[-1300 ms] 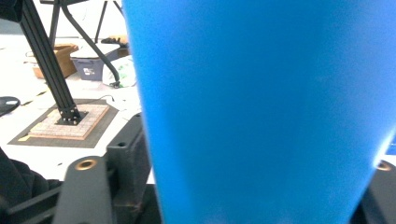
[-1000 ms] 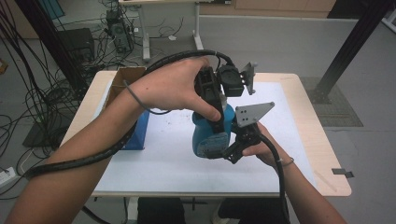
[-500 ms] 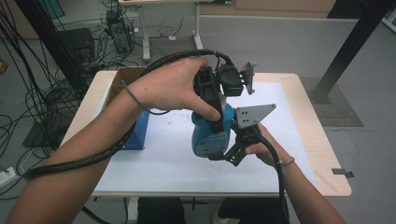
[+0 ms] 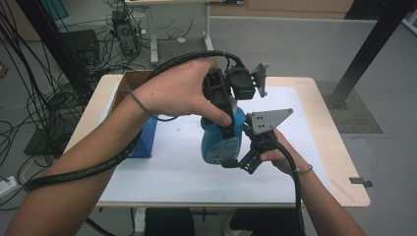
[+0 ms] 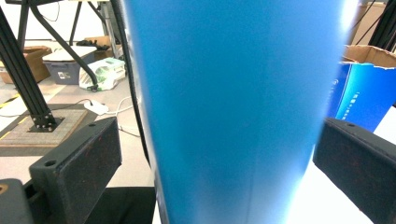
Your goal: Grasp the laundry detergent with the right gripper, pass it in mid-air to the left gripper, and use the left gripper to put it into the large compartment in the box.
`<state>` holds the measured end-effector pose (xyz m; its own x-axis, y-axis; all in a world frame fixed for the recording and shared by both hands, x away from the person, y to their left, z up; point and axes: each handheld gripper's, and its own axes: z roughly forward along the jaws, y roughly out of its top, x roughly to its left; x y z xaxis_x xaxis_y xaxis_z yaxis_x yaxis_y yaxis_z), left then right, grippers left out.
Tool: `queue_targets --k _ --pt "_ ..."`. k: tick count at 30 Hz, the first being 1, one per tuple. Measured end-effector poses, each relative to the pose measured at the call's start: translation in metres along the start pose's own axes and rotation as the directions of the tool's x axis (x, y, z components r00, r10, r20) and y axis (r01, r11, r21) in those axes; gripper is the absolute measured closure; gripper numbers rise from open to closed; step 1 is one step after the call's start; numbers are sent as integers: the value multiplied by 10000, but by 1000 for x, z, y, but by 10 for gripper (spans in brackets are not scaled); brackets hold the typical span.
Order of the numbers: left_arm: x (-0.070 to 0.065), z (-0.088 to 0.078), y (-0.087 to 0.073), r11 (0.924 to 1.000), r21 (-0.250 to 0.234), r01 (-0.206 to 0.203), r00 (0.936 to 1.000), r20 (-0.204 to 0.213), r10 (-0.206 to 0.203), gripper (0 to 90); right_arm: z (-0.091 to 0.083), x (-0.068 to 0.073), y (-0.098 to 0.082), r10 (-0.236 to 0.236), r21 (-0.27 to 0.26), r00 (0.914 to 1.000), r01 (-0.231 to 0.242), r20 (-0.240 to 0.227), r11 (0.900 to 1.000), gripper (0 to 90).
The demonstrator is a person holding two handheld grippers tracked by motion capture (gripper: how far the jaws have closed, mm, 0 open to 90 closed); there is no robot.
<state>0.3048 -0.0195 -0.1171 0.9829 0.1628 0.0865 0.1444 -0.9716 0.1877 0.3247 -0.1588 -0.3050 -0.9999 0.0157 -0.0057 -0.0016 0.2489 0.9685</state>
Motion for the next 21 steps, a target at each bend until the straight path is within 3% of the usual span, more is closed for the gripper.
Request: queue_targets --k 21 --pt "5 -4 -13 9992 38 409 9992 -54 -409 378 -43 -3 -8 349 126 9978 -357 567 9993 14"
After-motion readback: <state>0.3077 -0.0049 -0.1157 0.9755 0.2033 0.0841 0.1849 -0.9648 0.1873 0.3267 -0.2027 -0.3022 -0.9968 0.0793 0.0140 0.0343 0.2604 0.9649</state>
